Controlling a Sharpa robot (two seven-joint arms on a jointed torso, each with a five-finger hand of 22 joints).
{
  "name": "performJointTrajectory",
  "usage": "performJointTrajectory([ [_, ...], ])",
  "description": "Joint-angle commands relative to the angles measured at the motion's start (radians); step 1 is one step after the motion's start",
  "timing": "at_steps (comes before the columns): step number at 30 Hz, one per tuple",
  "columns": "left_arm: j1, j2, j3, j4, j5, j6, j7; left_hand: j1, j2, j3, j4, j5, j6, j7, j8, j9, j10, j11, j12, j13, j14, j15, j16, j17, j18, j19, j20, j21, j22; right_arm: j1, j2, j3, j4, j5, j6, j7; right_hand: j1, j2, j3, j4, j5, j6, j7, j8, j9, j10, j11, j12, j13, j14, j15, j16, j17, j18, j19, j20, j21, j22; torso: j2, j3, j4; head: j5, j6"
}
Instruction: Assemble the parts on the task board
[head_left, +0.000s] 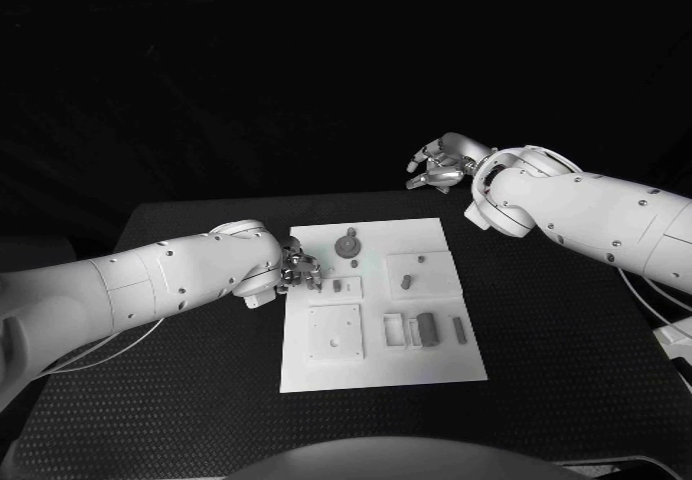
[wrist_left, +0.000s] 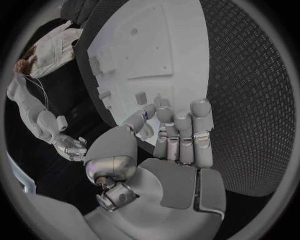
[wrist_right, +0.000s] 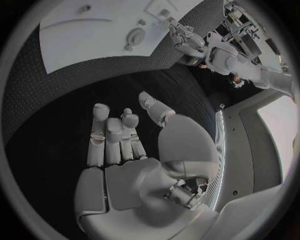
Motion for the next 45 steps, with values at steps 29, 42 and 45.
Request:
performJointTrajectory([
  [29, -0.012, 0.008, 0.001, -0.003, -0.043, 0.005, -0.006, -0.003, 0.01, 0.09, -0.006, 0.066, 0.04, -0.017, 0.078, 0.272, 0.024, -0.016, 0.002, 0.0, 0.003, -0.009, 0.0, -0.002, 0.046, 0.007, -0.005, 0.002, 0.016, 0.0, -0.002, 0.0, 0.002, -0.002, 0.011, 0.01, 0.001, 0.008, 0.0, -0.006, 0.003, 0.082, 0.056, -0.005, 0.002, -0.089, 0.045, 0.005, -0.002, -0.003, 0.004, -0.004, -0.002, 0.006, -0.004, 0.004, -0.005, 0.017, 0.0, -0.0001, 0.0002, -0.002, -0.003],
  [42, -0.012, 0.013, 0.001, 0.003, -0.098, 0.014, 0.006, 0.006, -0.025, 0.076, -0.003, 0.079, 0.103, -0.033, 0.081, 0.28, 0.053, -0.027, 0.004, -0.003, 0.023, -0.004, 0.005, 0.0, 0.043, 0.024, -0.003, 0.005, 0.015, 0.0, -0.002, 0.0, 0.002, -0.002, 0.012, 0.01, 0.001, 0.008, 0.0, -0.006, 0.003, 0.082, 0.056, -0.006, 0.002, -0.089, 0.045, 0.005, -0.002, -0.003, 0.004, -0.004, -0.002, 0.006, -0.004, 0.004, -0.005, 0.017, 0.0, -0.0003, -0.0004, 0.0, -0.007],
  [45, -0.012, 0.014, 0.001, 0.003, -0.098, 0.024, 0.01, 0.01, -0.022, 0.075, -0.004, 0.123, 0.119, -0.037, 0.077, 0.283, 0.067, -0.03, 0.003, -0.003, 0.033, 0.002, 0.006, 0.001, 0.042, 0.03, 0.002, 0.009, 0.017, 0.0, -0.003, 0.0, 0.001, -0.002, 0.012, 0.01, 0.001, 0.008, 0.0, -0.006, 0.003, 0.082, 0.056, -0.006, 0.002, -0.089, 0.045, 0.005, -0.002, -0.003, 0.004, -0.004, -0.002, 0.006, -0.004, 0.004, -0.005, 0.017, 0.0, -0.0004, -0.0002, -0.001, -0.007],
])
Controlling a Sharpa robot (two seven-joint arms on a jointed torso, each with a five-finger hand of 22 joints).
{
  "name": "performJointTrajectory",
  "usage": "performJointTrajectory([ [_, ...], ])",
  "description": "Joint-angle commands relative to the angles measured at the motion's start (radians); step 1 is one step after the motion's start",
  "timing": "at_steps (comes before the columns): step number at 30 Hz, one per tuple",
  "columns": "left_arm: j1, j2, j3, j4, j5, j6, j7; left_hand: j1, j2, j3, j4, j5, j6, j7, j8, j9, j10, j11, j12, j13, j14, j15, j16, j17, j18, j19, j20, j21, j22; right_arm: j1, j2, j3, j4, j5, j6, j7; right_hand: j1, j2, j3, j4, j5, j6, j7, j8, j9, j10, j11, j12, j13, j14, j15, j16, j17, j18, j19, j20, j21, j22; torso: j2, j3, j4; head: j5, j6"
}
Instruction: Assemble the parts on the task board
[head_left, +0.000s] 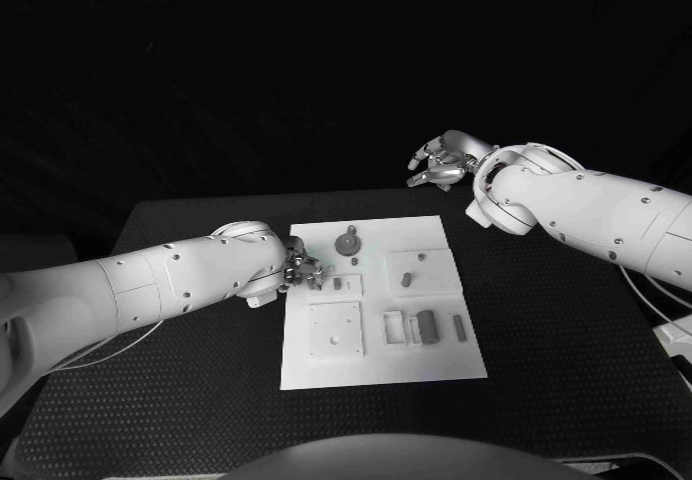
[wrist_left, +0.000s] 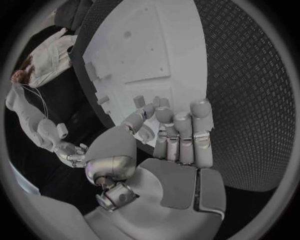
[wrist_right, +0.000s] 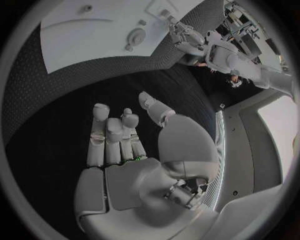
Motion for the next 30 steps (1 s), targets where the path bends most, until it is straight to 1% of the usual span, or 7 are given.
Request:
performJointTrajectory([
  [1, -0.001, 0.003, 0.0, 0.004, -0.028, 0.024, 0.009, 0.003, 0.006, 0.074, -0.004, 0.087, 0.098, -0.033, 0.074, 0.282, 0.04, -0.031, 0.003, -0.001, 0.009, 0.003, 0.007, 0.002, 0.042, 0.006, 0.004, 0.005, 0.018, 0.0, 0.0, 0.0, 0.001, -0.002, 0.011, 0.009, 0.001, 0.008, 0.0, -0.006, 0.003, 0.082, 0.056, -0.006, 0.001, -0.089, 0.045, 0.005, -0.001, -0.003, 0.004, -0.004, -0.001, 0.006, -0.004, 0.004, -0.005, 0.017, 0.0, 0.0002, 0.0001, 0.0, -0.001],
  [13, -0.001, 0.002, 0.0, 0.014, -0.035, 0.04, 0.006, 0.001, 0.007, 0.074, -0.004, 0.109, 0.111, -0.037, 0.07, 0.285, 0.051, -0.034, 0.004, 0.001, 0.017, 0.007, 0.009, 0.004, 0.043, 0.012, 0.008, 0.011, 0.02, 0.0, -0.001, 0.0, 0.001, -0.002, 0.011, 0.01, 0.001, 0.008, 0.0, -0.006, 0.003, 0.082, 0.056, -0.006, 0.002, -0.089, 0.045, 0.005, -0.002, -0.003, 0.004, -0.004, -0.001, 0.006, -0.004, 0.004, -0.005, 0.017, 0.0, 0.0008, -0.0006, 0.0, -0.004],
  [18, -0.001, 0.008, 0.0, 0.018, -0.035, 0.044, 0.007, -0.002, 0.006, 0.071, -0.003, 0.104, 0.114, -0.037, 0.069, 0.286, 0.054, -0.035, 0.003, 0.001, 0.02, 0.007, 0.008, 0.004, 0.043, 0.014, 0.009, 0.012, 0.019, 0.0, 0.0, 0.0, 0.001, -0.002, 0.012, 0.01, 0.001, 0.008, 0.0, -0.006, 0.003, 0.082, 0.056, -0.006, 0.002, -0.089, 0.045, 0.005, -0.002, -0.004, 0.004, -0.004, -0.001, 0.006, -0.004, 0.004, -0.005, 0.017, 0.0, 0.001, -0.0009, 0.001, -0.005],
  [20, -0.001, 0.012, 0.0, 0.019, -0.035, 0.043, 0.007, -0.004, 0.006, 0.069, -0.002, 0.093, 0.116, -0.037, 0.067, 0.286, 0.055, -0.034, 0.002, 0.001, 0.021, 0.008, 0.007, 0.004, 0.044, 0.014, 0.01, 0.012, 0.018, 0.0, 0.001, 0.0, 0.001, -0.002, 0.012, 0.01, 0.001, 0.008, 0.0, -0.006, 0.003, 0.082, 0.056, -0.006, 0.002, -0.089, 0.045, 0.005, -0.002, -0.004, 0.004, -0.004, -0.001, 0.006, -0.004, 0.005, -0.005, 0.017, 0.0, 0.0012, -0.0018, 0.001, -0.005],
  [22, -0.001, 0.014, 0.0, 0.019, -0.035, 0.042, 0.008, -0.005, 0.005, 0.069, -0.002, 0.091, 0.116, -0.037, 0.067, 0.286, 0.055, -0.034, 0.002, 0.001, 0.021, 0.008, 0.006, 0.004, 0.044, 0.014, 0.01, 0.012, 0.018, 0.0, 0.002, 0.0, 0.0, -0.002, 0.012, 0.01, 0.001, 0.008, 0.0, -0.006, 0.003, 0.082, 0.056, -0.006, 0.002, -0.089, 0.045, 0.005, -0.002, -0.004, 0.004, -0.004, -0.001, 0.006, -0.004, 0.005, -0.005, 0.017, 0.0, 0.0015, -0.0023, 0.001, -0.006],
  [26, -0.001, 0.022, 0.0, 0.018, -0.035, 0.042, 0.007, -0.01, 0.005, 0.064, 0.002, 0.069, 0.12, -0.037, 0.063, 0.287, 0.058, -0.033, -0.001, 0.001, 0.023, 0.008, 0.003, 0.004, 0.045, 0.016, 0.012, 0.011, 0.016, 0.0, 0.002, 0.0, 0.0, -0.001, 0.012, 0.011, 0.001, 0.008, 0.0, -0.006, 0.003, 0.082, 0.056, -0.006, 0.002, -0.089, 0.045, 0.005, -0.002, -0.004, 0.004, -0.004, -0.001, 0.006, -0.004, 0.005, -0.005, 0.017, 0.0, 0.0012, -0.0023, 0.0, -0.006],
  [30, -0.001, 0.029, 0.0, 0.012, -0.04, 0.043, 0.005, -0.011, 0.005, 0.063, 0.002, 0.063, 0.12, -0.037, 0.061, 0.288, 0.058, -0.033, -0.002, 0.0, 0.023, 0.008, 0.002, 0.004, 0.045, 0.016, 0.012, 0.01, 0.016, 0.0, 0.003, 0.0, 0.001, -0.001, 0.015, 0.012, 0.001, 0.009, 0.0, -0.006, 0.003, 0.082, 0.056, -0.006, 0.002, -0.089, 0.045, 0.005, -0.002, -0.004, 0.004, -0.004, -0.001, 0.006, -0.004, 0.005, -0.005, 0.017, 0.0, 0.0015, -0.0012, -0.002, -0.007],
])
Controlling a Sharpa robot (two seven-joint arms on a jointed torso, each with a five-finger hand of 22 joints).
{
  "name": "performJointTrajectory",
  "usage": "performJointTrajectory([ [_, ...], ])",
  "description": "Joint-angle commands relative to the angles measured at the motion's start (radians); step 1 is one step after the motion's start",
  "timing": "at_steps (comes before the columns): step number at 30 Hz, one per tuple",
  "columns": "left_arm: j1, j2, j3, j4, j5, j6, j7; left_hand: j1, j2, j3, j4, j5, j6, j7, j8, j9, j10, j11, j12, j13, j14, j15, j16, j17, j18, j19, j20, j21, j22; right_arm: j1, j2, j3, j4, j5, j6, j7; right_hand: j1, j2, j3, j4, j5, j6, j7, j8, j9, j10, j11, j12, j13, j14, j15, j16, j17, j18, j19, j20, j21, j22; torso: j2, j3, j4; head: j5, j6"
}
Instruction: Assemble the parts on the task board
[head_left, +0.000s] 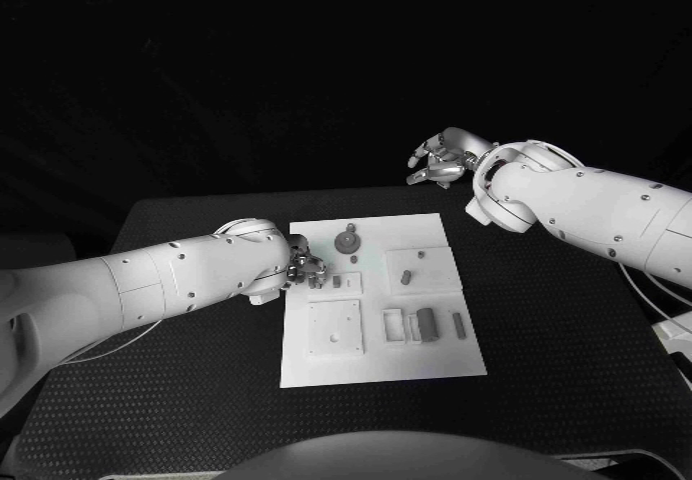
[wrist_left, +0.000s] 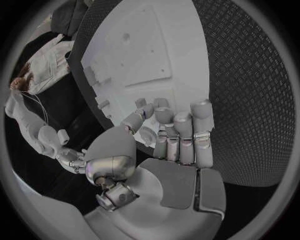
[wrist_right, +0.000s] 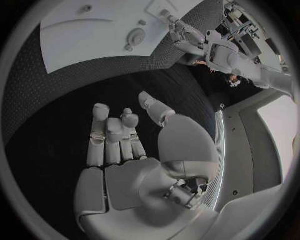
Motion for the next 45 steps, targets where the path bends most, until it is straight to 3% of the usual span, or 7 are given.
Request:
performJointTrajectory([
  [1, -0.003, 0.014, 0.001, 0.004, -0.001, 0.027, 0.019, 0.003, 0.009, 0.063, 0.002, 0.04, 0.099, -0.041, 0.043, 0.031, 0.038, -0.03, -0.002, 0.0, 0.007, 0.0, -0.002, 0.0, 0.046, 0.003, 0.003, -0.001, 0.015, 0.0, 0.001, 0.0, 0.002, -0.001, 0.014, 0.012, 0.001, 0.009, 0.0, -0.006, 0.003, 0.082, 0.056, -0.006, 0.001, -0.089, 0.045, 0.005, -0.001, -0.004, 0.004, -0.004, -0.001, 0.006, -0.004, 0.005, -0.005, 0.017, 0.001, 0.0001, 0.0007, -0.001, 0.0],
  [22, -0.004, -0.006, 0.001, -0.004, -0.003, 0.018, 0.01, -0.084, -0.087, -0.058, 0.065, -0.173, 0.06, -0.025, -0.001, 0.051, 0.003, -0.017, -0.021, 0.003, -0.024, -0.01, -0.023, 0.006, 0.051, -0.02, -0.001, -0.031, 0.01, 0.0, -0.002, 0.0, 0.001, 0.0, 0.01, 0.012, -0.001, 0.007, -0.001, -0.006, 0.003, 0.081, 0.056, -0.007, 0.001, -0.09, 0.045, 0.004, -0.002, -0.005, 0.004, -0.005, -0.002, 0.006, -0.005, 0.005, -0.006, 0.017, 0.001, -0.0024, 0.0025, -0.009, -0.004],
  [26, -0.004, -0.011, 0.001, -0.006, 0.002, -0.002, 0.013, -0.117, -0.162, -0.06, 0.12, -0.421, 0.016, -0.014, -0.027, 0.048, -0.029, -0.007, -0.028, 0.005, -0.049, -0.016, -0.032, 0.006, 0.053, -0.038, -0.007, -0.047, 0.009, 0.0, -0.001, 0.0, 0.0, 0.0, 0.01, 0.013, -0.002, 0.007, -0.001, -0.005, 0.003, 0.08, 0.056, -0.008, 0.001, -0.091, 0.046, 0.004, -0.002, -0.006, 0.005, -0.006, -0.002, 0.006, -0.006, 0.006, -0.007, 0.017, 0.0, -0.0024, 0.0016, -0.008, -0.002],
  [28, -0.004, -0.018, 0.001, -0.006, 0.004, -0.008, 0.013, -0.146, -0.192, -0.089, 0.125, -0.441, -0.008, -0.002, -0.041, 0.046, -0.051, 0.001, -0.031, 0.008, -0.067, -0.015, -0.035, 0.008, 0.052, -0.053, -0.007, -0.054, 0.01, 0.0, -0.002, 0.0, 0.0, 0.001, 0.009, 0.012, -0.002, 0.007, -0.001, -0.005, 0.003, 0.079, 0.057, -0.008, 0.001, -0.091, 0.046, 0.004, -0.003, -0.006, 0.005, -0.007, -0.002, 0.006, -0.007, 0.006, -0.008, 0.016, 0.0, -0.0022, 0.0018, -0.008, 0.0],
  [34, -0.002, -0.05, 0.01, 0.014, 0.031, -0.02, 0.012, -0.19, -0.19, -0.159, 0.094, -0.44, -0.05, 0.012, -0.062, 0.034, -0.092, 0.014, -0.034, 0.013, -0.102, -0.015, -0.036, 0.012, 0.053, -0.08, -0.009, -0.068, 0.012, 0.0, -0.004, 0.0, -0.001, 0.001, 0.008, 0.012, -0.004, 0.005, 0.0, -0.004, 0.003, 0.077, 0.057, -0.01, 0.001, -0.094, 0.046, 0.002, -0.004, -0.008, 0.005, -0.008, -0.003, 0.006, -0.009, 0.006, -0.01, 0.016, -0.001, -0.002, 0.0023, -0.01, 0.001],
  [40, 0.004, -0.079, 0.069, 0.036, 0.097, -0.049, 0.058, -0.204, -0.156, -0.194, 0.04, -0.439, -0.131, 0.042, -0.09, -0.002, -0.154, 0.044, -0.06, 0.002, -0.156, -0.002, -0.061, -0.003, 0.044, -0.126, 0.0, -0.099, 0.006, 0.0, -0.007, 0.0, -0.002, 0.002, 0.009, 0.013, -0.003, 0.005, 0.0, -0.005, 0.003, 0.076, 0.057, -0.01, 0.001, -0.094, 0.047, 0.002, -0.004, -0.009, 0.006, -0.009, -0.003, 0.006, -0.009, 0.007, -0.01, 0.016, 0.0, -0.0004, 0.0014, -0.012, 0.012],
  [45, 0.018, -0.097, 0.087, 0.046, 0.174, -0.149, 0.215, -0.113, -0.072, -0.156, 0.008, -0.437, -0.251, 0.1, -0.145, -0.066, -0.363, 0.128, -0.294, -0.133, -0.356, 0.124, -0.28, -0.125, 0.01, -0.349, 0.115, -0.297, -0.098, 0.0, -0.01, 0.0, -0.005, 0.006, 0.004, 0.014, -0.003, 0.005, 0.0, -0.005, 0.003, 0.075, 0.058, -0.011, 0.001, -0.095, 0.047, 0.002, -0.004, -0.009, 0.006, -0.01, -0.004, 0.006, -0.01, 0.007, -0.011, 0.016, 0.0, -0.0016, 0.0023, -0.014, 0.021],
])
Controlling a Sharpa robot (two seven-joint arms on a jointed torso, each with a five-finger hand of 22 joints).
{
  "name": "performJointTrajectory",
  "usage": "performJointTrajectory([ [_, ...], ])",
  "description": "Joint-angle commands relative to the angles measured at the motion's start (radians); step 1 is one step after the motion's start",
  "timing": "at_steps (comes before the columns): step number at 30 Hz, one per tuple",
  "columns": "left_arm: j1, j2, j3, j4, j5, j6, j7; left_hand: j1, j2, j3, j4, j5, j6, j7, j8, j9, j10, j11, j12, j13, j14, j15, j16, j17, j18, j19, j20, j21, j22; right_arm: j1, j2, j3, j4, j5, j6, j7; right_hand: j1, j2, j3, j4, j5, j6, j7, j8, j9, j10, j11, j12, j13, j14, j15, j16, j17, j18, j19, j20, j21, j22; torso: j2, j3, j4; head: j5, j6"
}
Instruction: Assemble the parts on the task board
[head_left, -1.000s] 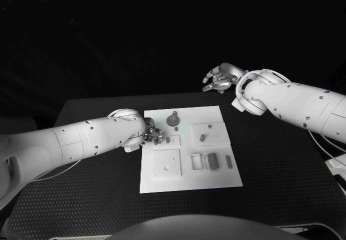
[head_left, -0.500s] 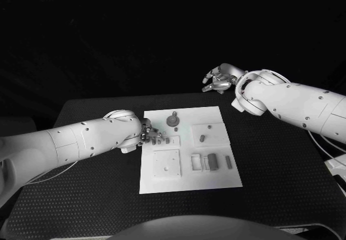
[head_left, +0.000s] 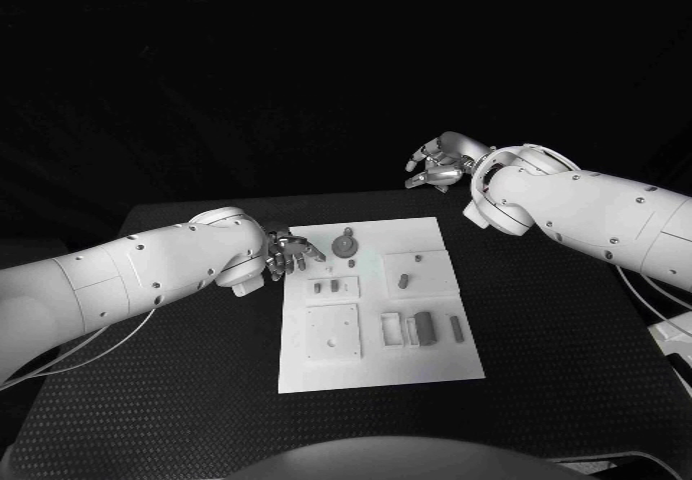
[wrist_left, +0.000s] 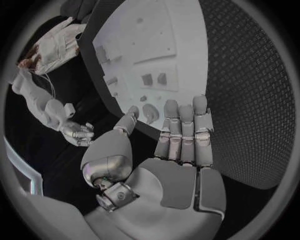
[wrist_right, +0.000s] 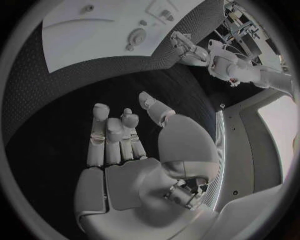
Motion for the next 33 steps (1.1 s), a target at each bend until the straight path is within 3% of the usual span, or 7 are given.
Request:
performJointTrajectory([
  [1, 0.004, 0.0, 0.002, 0.006, 0.082, -0.15, 0.193, 0.087, 0.011, 0.029, -0.004, -0.003, -0.027, 0.014, -0.013, -0.032, -0.068, 0.051, -0.137, -0.088, -0.069, 0.08, -0.124, -0.077, 0.016, -0.081, 0.074, -0.104, -0.07, 0.0, -0.002, 0.0, -0.003, 0.004, 0.003, 0.011, -0.003, 0.005, 0.0, -0.005, 0.003, 0.074, 0.058, -0.008, 0.001, -0.095, 0.047, 0.001, -0.001, -0.006, 0.002, -0.006, -0.002, 0.006, -0.007, 0.003, -0.007, 0.016, 0.0, -0.0002, 0.0008, -0.001, 0.008],
  [5, 0.003, 0.025, 0.002, -0.012, 0.018, -0.196, 0.404, 0.306, -0.021, 0.131, -0.007, -0.001, -0.032, 0.019, -0.033, -0.082, -0.095, 0.099, -0.3, -0.202, -0.066, 0.122, -0.201, -0.131, 0.041, -0.078, 0.121, -0.159, -0.124, 0.0, -0.004, 0.0, -0.007, 0.007, 0.001, 0.012, -0.003, 0.004, 0.001, -0.005, 0.003, 0.069, 0.06, -0.011, 0.0, -0.096, 0.049, 0.001, -0.002, -0.007, 0.003, -0.007, -0.002, 0.006, -0.007, 0.004, -0.008, 0.015, 0.0, 0.0006, 0.0012, 0.002, 0.013],
  [10, 0.002, 0.067, -0.001, -0.039, -0.345, -0.254, 0.496, 0.508, -0.063, 0.145, -0.007, -0.001, -0.011, 0.027, -0.044, -0.148, -0.002, 0.102, -0.436, -0.301, 0.027, 0.103, -0.223, -0.154, 0.056, 0.008, 0.112, -0.175, -0.163, 0.0, 0.003, 0.0, -0.023, 0.017, 0.002, 0.015, -0.004, 0.005, 0.001, -0.004, 0.003, 0.064, 0.061, -0.014, -0.001, -0.098, 0.05, 0.001, -0.002, -0.008, 0.005, -0.008, -0.002, 0.006, -0.008, 0.005, -0.009, 0.015, 0.004, -0.0024, -0.0021, 0.002, 0.022],
  [17, -0.001, 0.133, -0.031, -0.096, -0.579, -0.27, 0.531, 0.478, -0.152, 0.08, 0.002, -0.001, -0.131, -0.015, -0.095, -0.225, -0.074, 0.114, -0.585, -0.376, 0.017, 0.118, -0.287, -0.176, 0.046, -0.007, 0.121, -0.231, -0.206, 0.0, 0.008, 0.0, -0.031, 0.017, -0.005, 0.022, -0.007, 0.004, 0.0, -0.001, 0.003, 0.061, 0.063, -0.016, -0.002, -0.099, 0.052, 0.001, -0.003, -0.009, 0.006, -0.008, -0.003, 0.006, -0.008, 0.006, -0.01, 0.015, 0.004, -0.0015, -0.0044, 0.007, 0.031],
  [25, -0.02, 0.171, -0.042, -0.132, -0.617, -0.241, 0.529, 0.487, -0.183, 0.1, 0.017, -0.001, -0.137, -0.023, -0.083, -0.261, -0.118, 0.118, -0.678, -0.43, -0.143, 0.218, -0.508, -0.258, 0.028, -0.168, 0.216, -0.404, -0.327, 0.0, 0.014, 0.0, -0.06, 0.083, -0.011, 0.062, -0.022, 0.001, 0.0, 0.014, 0.003, 0.052, 0.067, -0.023, -0.004, -0.113, 0.056, -0.007, -0.007, -0.021, 0.011, -0.02, -0.008, 0.006, -0.021, 0.011, -0.021, 0.013, 0.004, -0.0017, -0.0053, 0.004, 0.037],
  [30, -0.026, 0.183, -0.056, -0.14, -0.635, -0.245, 0.533, 0.501, -0.16, 0.103, 0.024, 0.0, -0.081, -0.004, -0.052, -0.261, -0.044, 0.116, -0.657, -0.428, -0.134, 0.221, -0.534, -0.264, 0.038, -0.16, 0.224, -0.421, -0.347, 0.0, 0.026, 0.0, -0.096, 0.163, -0.024, 0.095, -0.042, 0.001, 0.036, 0.024, 0.002, -0.009, 0.101, -0.044, -0.003, -0.235, 0.098, -0.208, -0.149, -0.167, 0.06, -0.275, -0.123, -0.028, -0.207, 0.076, -0.209, -0.068, 0.004, -0.0003, -0.0038, 0.003, 0.038],
  [33, -0.028, 0.192, -0.075, -0.154, -0.651, -0.273, 0.53, 0.549, -0.131, 0.123, 0.006, 0.0, -0.055, -0.008, -0.041, -0.272, 0.016, 0.119, -0.644, -0.422, -0.026, 0.18, -0.487, -0.232, 0.059, -0.061, 0.199, -0.381, -0.335, 0.0, 0.03, 0.0, -0.107, 0.189, -0.026, 0.109, -0.043, 0.001, 0.037, 0.012, 0.002, -0.028, 0.115, -0.038, 0.008, -0.244, 0.125, -0.371, -0.308, -0.216, 0.106, -0.479, -0.209, -0.045, -0.296, 0.118, -0.337, -0.136, 0.004, -0.0009, -0.0019, 0.001, 0.037],
])
